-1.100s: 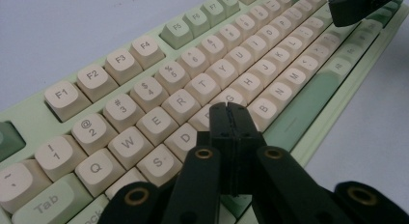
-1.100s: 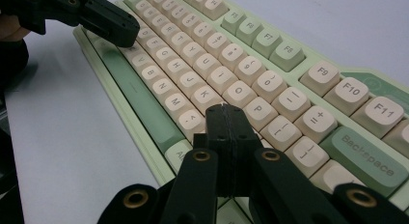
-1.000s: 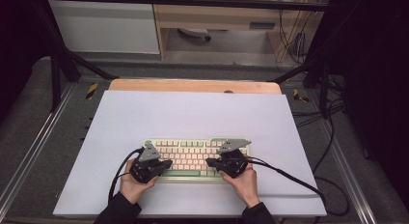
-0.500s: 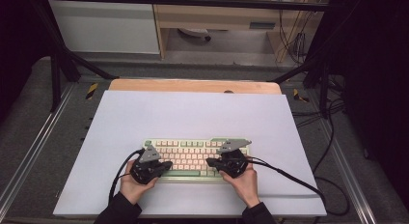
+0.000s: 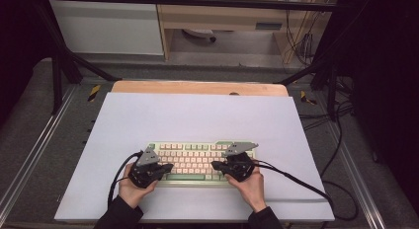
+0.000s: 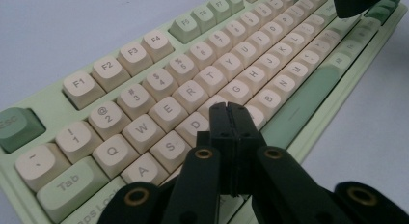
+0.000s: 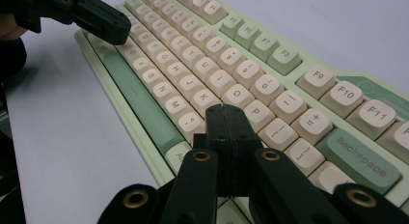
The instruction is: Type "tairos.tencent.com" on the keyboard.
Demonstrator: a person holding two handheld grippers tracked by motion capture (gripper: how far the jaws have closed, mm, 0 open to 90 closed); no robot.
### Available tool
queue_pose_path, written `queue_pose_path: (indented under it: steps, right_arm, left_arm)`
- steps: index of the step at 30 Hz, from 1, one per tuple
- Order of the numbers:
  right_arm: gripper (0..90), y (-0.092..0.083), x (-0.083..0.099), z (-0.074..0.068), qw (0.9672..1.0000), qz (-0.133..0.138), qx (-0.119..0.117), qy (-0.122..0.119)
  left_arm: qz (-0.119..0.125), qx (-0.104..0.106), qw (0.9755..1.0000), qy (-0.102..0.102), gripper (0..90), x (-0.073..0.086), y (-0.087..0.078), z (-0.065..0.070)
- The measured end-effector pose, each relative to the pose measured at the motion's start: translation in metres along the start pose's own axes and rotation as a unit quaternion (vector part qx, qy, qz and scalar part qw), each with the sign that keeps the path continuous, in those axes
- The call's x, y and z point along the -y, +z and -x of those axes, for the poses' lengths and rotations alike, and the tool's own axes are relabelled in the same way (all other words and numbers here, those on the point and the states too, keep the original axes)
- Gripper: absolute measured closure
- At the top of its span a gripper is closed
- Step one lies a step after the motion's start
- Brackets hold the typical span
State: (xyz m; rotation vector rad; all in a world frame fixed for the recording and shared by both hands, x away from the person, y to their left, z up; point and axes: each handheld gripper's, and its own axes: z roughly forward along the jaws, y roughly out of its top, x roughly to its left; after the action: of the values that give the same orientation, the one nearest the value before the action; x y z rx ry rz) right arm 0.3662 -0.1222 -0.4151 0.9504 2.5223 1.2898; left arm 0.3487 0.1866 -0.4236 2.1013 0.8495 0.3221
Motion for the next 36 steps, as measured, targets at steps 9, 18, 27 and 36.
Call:
queue_pose_path:
  steps: [9, 18, 27, 36]
  right_arm:
    - [90.0, -0.002, -0.002, 0.000, 1.0000, 0.008, 0.000, 0.001]
    - [90.0, -0.001, -0.006, 0.002, 0.9999, 0.014, 0.003, 0.009]
    - [90.0, 0.005, -0.014, 0.000, 0.9997, 0.018, 0.009, 0.015]
    - [90.0, 0.021, -0.025, -0.001, 0.9997, 0.016, 0.017, 0.009]
  left_arm:
    - [0.007, -0.005, 0.9999, -0.013, 90.0, 0.004, -0.010, -0.009]
    - [0.008, -0.010, 0.9998, -0.017, 90.0, 0.008, -0.016, -0.014]
    - [0.009, -0.016, 0.9995, -0.026, 89.9, 0.015, -0.023, -0.022]
    - [0.012, -0.017, 0.9994, -0.028, 89.9, 0.016, -0.025, -0.025]
